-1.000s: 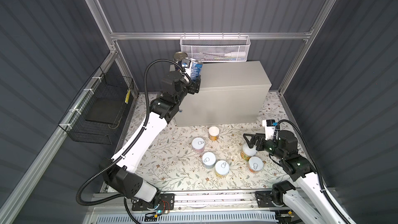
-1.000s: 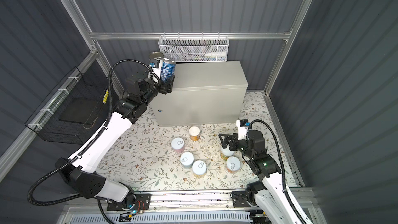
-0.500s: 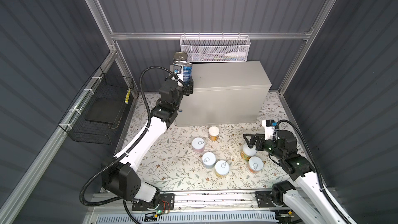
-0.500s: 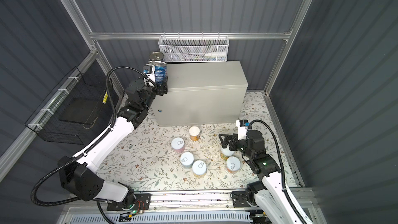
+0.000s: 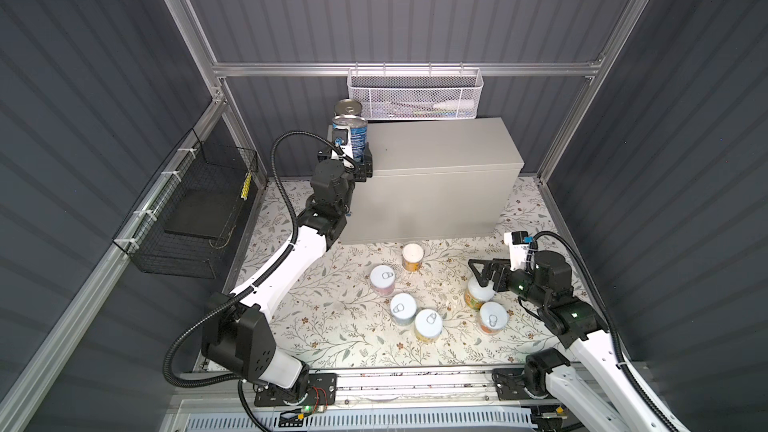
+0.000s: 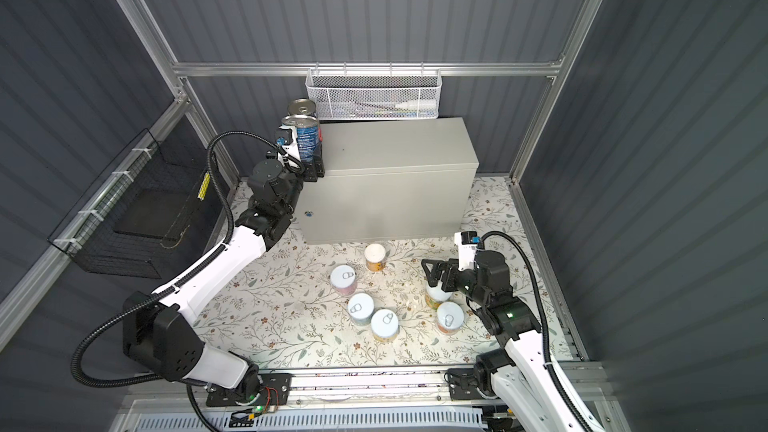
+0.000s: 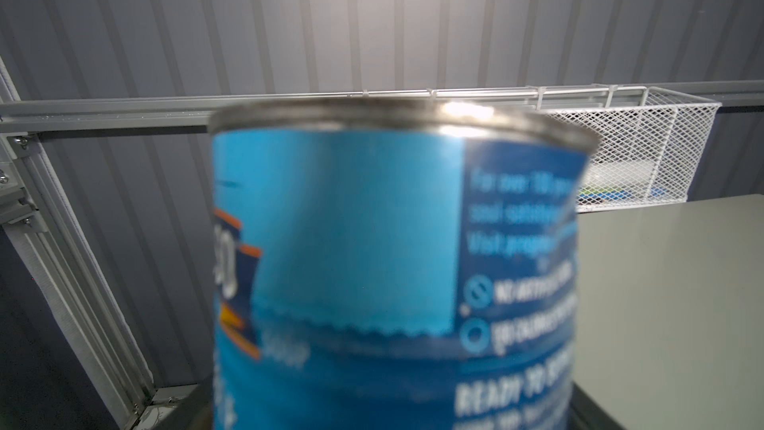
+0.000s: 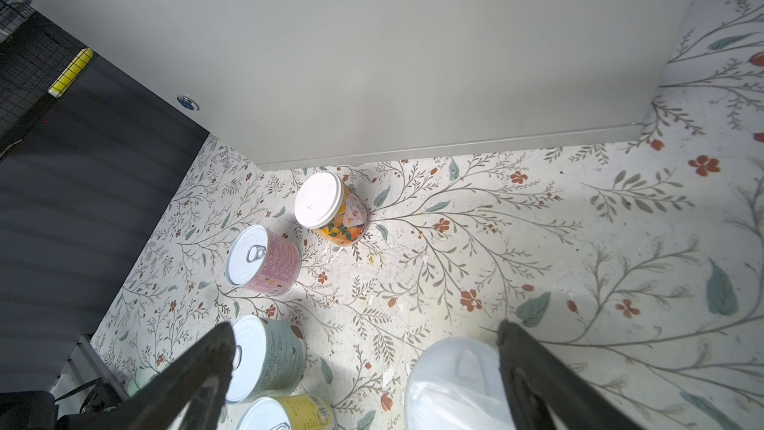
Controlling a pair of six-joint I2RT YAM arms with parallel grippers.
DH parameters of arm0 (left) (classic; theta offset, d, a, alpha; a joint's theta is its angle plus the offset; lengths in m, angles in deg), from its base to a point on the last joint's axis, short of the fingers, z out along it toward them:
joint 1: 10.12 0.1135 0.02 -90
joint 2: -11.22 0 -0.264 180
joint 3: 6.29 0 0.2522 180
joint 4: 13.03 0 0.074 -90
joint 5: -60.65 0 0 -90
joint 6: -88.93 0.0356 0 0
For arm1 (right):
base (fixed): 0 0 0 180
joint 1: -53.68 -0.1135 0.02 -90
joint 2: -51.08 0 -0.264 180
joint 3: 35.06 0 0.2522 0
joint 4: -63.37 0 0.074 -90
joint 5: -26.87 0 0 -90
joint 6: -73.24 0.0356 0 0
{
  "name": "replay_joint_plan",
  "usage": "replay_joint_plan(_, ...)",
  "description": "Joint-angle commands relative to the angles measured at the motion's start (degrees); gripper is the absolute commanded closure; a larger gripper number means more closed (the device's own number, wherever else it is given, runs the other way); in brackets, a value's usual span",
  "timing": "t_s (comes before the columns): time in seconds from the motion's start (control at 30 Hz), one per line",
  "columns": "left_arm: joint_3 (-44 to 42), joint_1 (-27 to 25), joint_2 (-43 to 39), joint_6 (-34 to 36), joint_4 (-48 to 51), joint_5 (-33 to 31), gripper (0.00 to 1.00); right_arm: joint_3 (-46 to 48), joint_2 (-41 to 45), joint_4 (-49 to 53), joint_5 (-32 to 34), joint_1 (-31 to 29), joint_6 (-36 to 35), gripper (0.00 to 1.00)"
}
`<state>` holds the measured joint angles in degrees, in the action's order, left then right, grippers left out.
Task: Place and organize the canned foods onto the counter
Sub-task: 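Lower the can onto the cabinet top beside the other tin with the left gripper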
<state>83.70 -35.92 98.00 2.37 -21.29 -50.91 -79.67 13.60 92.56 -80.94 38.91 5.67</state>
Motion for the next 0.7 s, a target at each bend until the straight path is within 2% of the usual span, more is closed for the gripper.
replay_joint_plan(0.0, 1.52, 0.40, 1.87, -0.44, -3.14, -1.69, 0.26, -0.76, 0.92, 1.95, -0.83, 0.01, -0.75, 0.01)
replay_joint_plan(0.07, 0.51, 0.40, 1.88, -0.82, -4.28, -1.77, 0.18, -1.02, 1.21, 2.39, -0.85, 0.00, -0.95, 0.01)
replay_joint_plan(0.17, -0.73, 0.40, 1.56, -1.11, -5.19, -2.00, 0.00, -1.10, 1.26, 2.77, -0.84, 0.00, -0.82, 0.01)
replay_joint_plan(0.43, -0.39, 0.40, -0.29, -2.32, 1.34, -3.16, 0.00, -1.63, 0.52, 3.77, 0.04, 0.00, -0.44, 0.01)
replay_joint_plan(0.67, -3.79, 0.20, -5.96, -5.16, 4.75, -5.27, 0.00, -5.13, -0.28, 5.33, -0.52, 0.00, 1.80, 0.01)
